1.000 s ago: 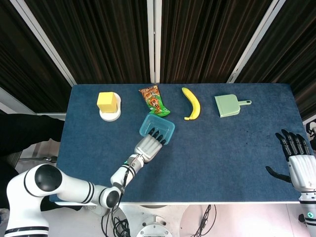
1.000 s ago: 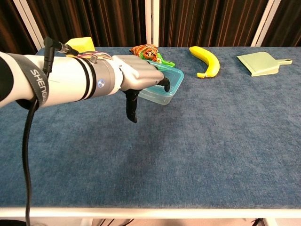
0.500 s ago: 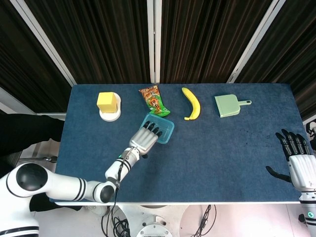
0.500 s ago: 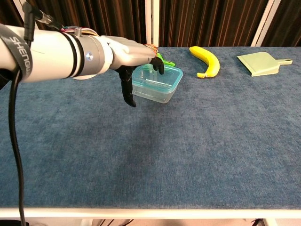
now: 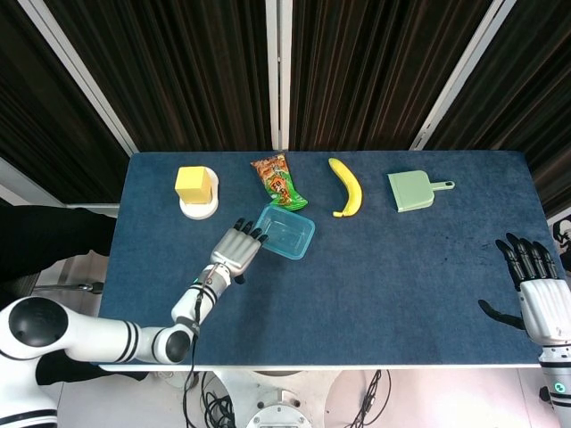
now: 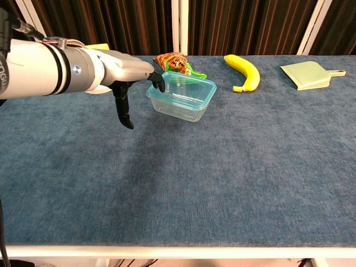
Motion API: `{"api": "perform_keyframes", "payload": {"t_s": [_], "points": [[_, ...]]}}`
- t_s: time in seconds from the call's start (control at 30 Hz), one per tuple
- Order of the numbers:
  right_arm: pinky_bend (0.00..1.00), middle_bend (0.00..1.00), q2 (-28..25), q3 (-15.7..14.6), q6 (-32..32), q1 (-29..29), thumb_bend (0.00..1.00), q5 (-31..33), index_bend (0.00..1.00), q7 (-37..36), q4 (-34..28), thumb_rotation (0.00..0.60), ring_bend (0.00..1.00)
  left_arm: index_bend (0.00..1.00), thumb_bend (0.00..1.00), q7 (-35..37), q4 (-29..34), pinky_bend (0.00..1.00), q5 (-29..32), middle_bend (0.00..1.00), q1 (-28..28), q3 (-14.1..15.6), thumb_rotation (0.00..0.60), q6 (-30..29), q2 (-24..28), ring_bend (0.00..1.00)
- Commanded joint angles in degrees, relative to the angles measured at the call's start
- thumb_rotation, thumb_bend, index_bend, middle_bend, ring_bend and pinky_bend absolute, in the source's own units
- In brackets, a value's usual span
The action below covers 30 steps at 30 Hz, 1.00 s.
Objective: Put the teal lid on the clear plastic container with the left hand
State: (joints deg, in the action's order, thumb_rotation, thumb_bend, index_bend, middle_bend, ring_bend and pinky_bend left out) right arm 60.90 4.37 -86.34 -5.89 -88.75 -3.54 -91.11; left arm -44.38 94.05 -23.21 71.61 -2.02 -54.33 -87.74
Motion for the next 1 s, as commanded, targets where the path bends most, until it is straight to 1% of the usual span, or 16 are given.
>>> {"api": "perform_keyframes", "payload": {"t_s": [0.03, 0.43, 0.73, 0.8, 0.9, 1.0], "points": [[0.00, 0.00, -0.03, 0.00, -0.06, 0.05, 0.08, 0.04, 0.00, 0.04, -0.03, 0.600, 0.00, 0.16, 0.00, -0.33, -0.31, 0.05, 0.18, 0.11, -0.18, 0.19, 0.600, -0.15, -0.40, 0.00], [0.00, 0.00, 0.04, 0.02, -0.01, 0.10, 0.08, 0.26, 0.00, -0.11, 0.14, 0.600, 0.00, 0.16, 0.00, -1.56, -1.77, 0.05, 1.81, 0.11, -0.66, 0.62, 0.600, 0.48, -2.15, 0.00], [0.00, 0.00, 0.05, -0.03, -0.28, 0.31, 0.08, 0.28, 0.00, -0.16, 0.09, 0.600, 0.00, 0.16, 0.00, -1.75, -2.22, 0.05, 1.61, 0.11, -0.75, 0.43, 0.600, 1.49, -2.71, 0.00], [0.00, 0.00, -0.08, -0.04, -0.50, 0.46, 0.08, 0.28, 0.00, -0.22, 0.07, 0.600, 0.00, 0.16, 0.00, -0.84, -1.95, 0.05, 0.63, 0.11, -1.07, -0.06, 0.600, 1.59, -2.33, 0.00], [0.00, 0.00, -0.31, 0.00, -0.93, 0.68, 0.08, 0.23, 0.00, -0.40, 0.01, 0.600, 0.00, 0.15, 0.00, 2.06, -0.49, 0.05, -2.44, 0.11, -2.44, -1.37, 0.600, 0.56, -0.89, 0.00], [0.00, 0.00, -0.70, 0.02, -1.07, 0.75, 0.08, 0.11, 0.00, -0.81, -0.03, 0.600, 0.00, 0.15, 0.00, 8.05, 3.23, 0.05, -7.20, 0.11, -5.26, -3.48, 0.600, 0.04, 2.76, 0.00]]}}
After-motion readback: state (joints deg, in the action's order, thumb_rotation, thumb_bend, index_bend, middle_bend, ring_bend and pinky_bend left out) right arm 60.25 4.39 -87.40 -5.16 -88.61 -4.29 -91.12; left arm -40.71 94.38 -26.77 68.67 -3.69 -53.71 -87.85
